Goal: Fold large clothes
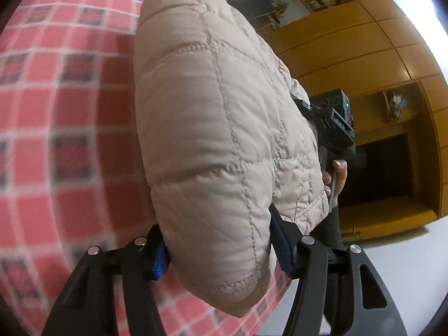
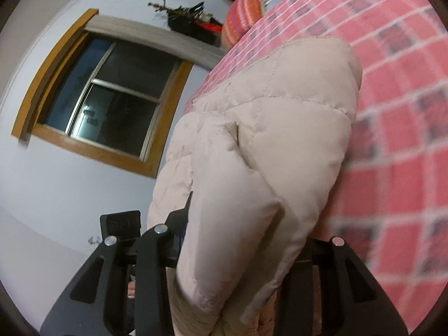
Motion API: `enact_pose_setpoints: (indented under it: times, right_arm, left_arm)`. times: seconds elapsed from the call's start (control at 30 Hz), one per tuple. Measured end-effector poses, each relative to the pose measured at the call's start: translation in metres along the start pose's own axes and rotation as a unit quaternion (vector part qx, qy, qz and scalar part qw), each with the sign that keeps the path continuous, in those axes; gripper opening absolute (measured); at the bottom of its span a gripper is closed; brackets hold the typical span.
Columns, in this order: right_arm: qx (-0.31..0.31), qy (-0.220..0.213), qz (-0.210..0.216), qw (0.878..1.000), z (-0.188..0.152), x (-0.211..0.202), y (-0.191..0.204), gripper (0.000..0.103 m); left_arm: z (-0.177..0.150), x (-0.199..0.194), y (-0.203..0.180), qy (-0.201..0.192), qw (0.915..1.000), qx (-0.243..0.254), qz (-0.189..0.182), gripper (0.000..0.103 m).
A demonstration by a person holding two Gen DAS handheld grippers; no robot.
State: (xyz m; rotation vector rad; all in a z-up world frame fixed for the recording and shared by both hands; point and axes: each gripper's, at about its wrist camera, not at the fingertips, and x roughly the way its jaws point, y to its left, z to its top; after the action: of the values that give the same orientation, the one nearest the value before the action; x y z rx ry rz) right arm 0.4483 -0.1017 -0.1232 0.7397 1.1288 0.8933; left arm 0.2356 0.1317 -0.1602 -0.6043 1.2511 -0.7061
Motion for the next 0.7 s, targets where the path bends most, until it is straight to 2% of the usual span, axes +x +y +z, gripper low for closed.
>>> enact_pose_setpoints:
  times: [0.2,0.27,0.33,0.37,0.4,0.43,0.5,0.53,0.57,0.63,0.67,0.7]
  right_arm:
    - [-0.018,0.039,0.018,0.999,-0.057,0.047,0.033,0.038]
    - [-0.019,0.058,0.007,0.998,-0.072,0.066,0.030,0.038]
    - [-0.012,0.072,-0.019,0.997,-0.082,0.083,0.014,0.042]
    - [-0.010,0.071,-0.022,0.997,-0.083,0.085,0.011,0.048]
    - [-0.001,0.069,-0.021,0.997,-0.084,0.083,0.007,0.056]
    - [0.003,0.065,-0.026,0.998,-0.083,0.078,0.007,0.060]
    - [-0.013,0.044,-0.060,0.997,-0.084,0.061,0.019,0.078]
    - [-0.027,0.030,-0.074,0.996,-0.083,0.048,0.027,0.079]
    - [-0.041,0.017,-0.088,0.995,-0.085,0.037,0.035,0.079]
    - [-0.070,-0.025,-0.142,0.987,-0.085,0.013,0.054,0.076]
    - [-0.096,-0.052,-0.180,0.978,-0.086,0.001,0.068,0.067]
    - [-0.123,-0.063,-0.197,0.971,-0.089,-0.004,0.081,0.055]
  left_arm:
    - [-0.040,-0.030,0.028,-0.020,0.9994,-0.024,-0.010,0.061]
    - [-0.059,-0.022,0.048,-0.014,0.9989,-0.044,-0.008,0.062]
    - [-0.068,-0.011,0.071,-0.011,0.9965,-0.078,-0.027,0.070]
    - [-0.073,-0.007,0.079,-0.012,0.9950,-0.090,-0.043,0.074]
    - [-0.075,-0.008,0.083,-0.016,0.9935,-0.099,-0.054,0.074]
    - [-0.076,-0.011,0.083,-0.022,0.9931,-0.101,-0.054,0.074]
    - [-0.075,-0.028,0.076,-0.036,0.9951,-0.084,-0.036,0.074]
    - [-0.078,-0.041,0.078,-0.044,0.9959,-0.075,-0.026,0.074]
    - [-0.076,-0.058,0.077,-0.060,0.9962,-0.063,-0.006,0.075]
    - [-0.067,-0.091,0.074,-0.106,0.9918,-0.057,0.044,0.075]
    - [-0.059,-0.108,0.069,-0.139,0.9866,-0.052,0.068,0.076]
    - [-0.050,-0.118,0.061,-0.163,0.9831,-0.046,0.070,0.076]
